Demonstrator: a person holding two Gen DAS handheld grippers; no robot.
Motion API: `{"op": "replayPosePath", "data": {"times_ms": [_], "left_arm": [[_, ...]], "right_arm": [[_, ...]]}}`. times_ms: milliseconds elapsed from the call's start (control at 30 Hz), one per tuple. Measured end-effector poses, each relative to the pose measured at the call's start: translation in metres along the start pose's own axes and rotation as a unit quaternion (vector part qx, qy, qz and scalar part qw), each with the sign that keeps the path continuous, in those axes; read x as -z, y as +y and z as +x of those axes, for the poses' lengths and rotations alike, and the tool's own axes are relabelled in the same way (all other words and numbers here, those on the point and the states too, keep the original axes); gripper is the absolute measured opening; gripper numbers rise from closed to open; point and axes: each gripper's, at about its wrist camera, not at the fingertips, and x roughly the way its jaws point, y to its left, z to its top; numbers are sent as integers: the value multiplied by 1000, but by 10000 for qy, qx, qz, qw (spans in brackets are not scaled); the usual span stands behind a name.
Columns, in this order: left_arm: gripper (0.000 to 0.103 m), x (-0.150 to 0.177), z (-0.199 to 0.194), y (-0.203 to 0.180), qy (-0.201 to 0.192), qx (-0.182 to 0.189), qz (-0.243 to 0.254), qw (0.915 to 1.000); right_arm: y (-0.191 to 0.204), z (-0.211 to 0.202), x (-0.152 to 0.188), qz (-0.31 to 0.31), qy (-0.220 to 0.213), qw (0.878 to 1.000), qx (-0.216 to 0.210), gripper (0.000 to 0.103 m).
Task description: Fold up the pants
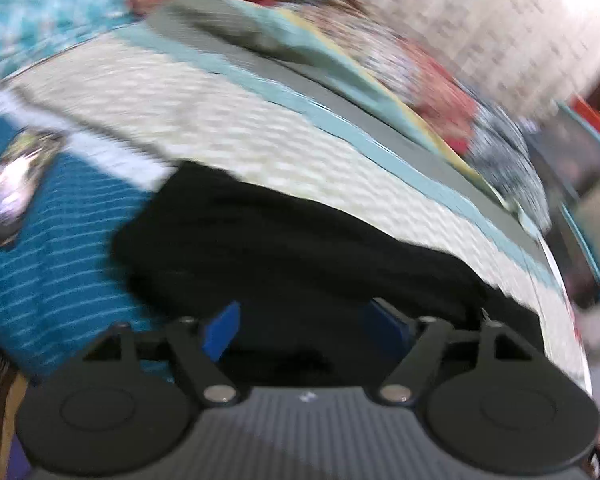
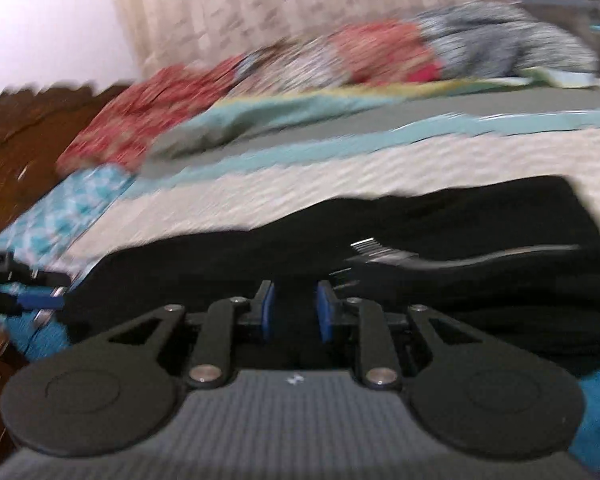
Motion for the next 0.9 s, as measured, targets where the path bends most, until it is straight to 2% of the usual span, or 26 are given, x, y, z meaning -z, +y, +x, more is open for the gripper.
{"op": "replayPosePath", "data": {"times_ms": [133,267,367,500,600,633,733,833,900], "left_arm": [[80,-7,2,44,-59,-28,-723,9974],[82,-10,22,77,149,68,-1324,9911],[90,-11,37,93,278,225,-1606,9864],[93,-17,45,97,179,384,-1601,9862],[91,-23,58,92,106,379,-1499,9879],[84,-23,62,90,109,363,-1439,9889],[46,-22,72,86,96,148,-1183,9928],[33,-21,67,90,43,430,-1327,9902],[32,-20,60,87,-26,564,-1324,9896]], "right_arm": [[47,27,0,-489,390,9975,-326,26],[80,53,-7,-645,669,9943,-531,24],[95,68,-14,-590,763,9934,-624,24],[110,95,-13,-345,1061,9911,-729,24],[115,113,2,-60,1547,9844,-832,24],[115,121,11,16,1805,9800,-841,24],[115,117,20,80,1668,9828,-794,23],[106,115,16,370,1768,9794,-905,22],[98,115,17,673,1787,9766,-987,20]]}}
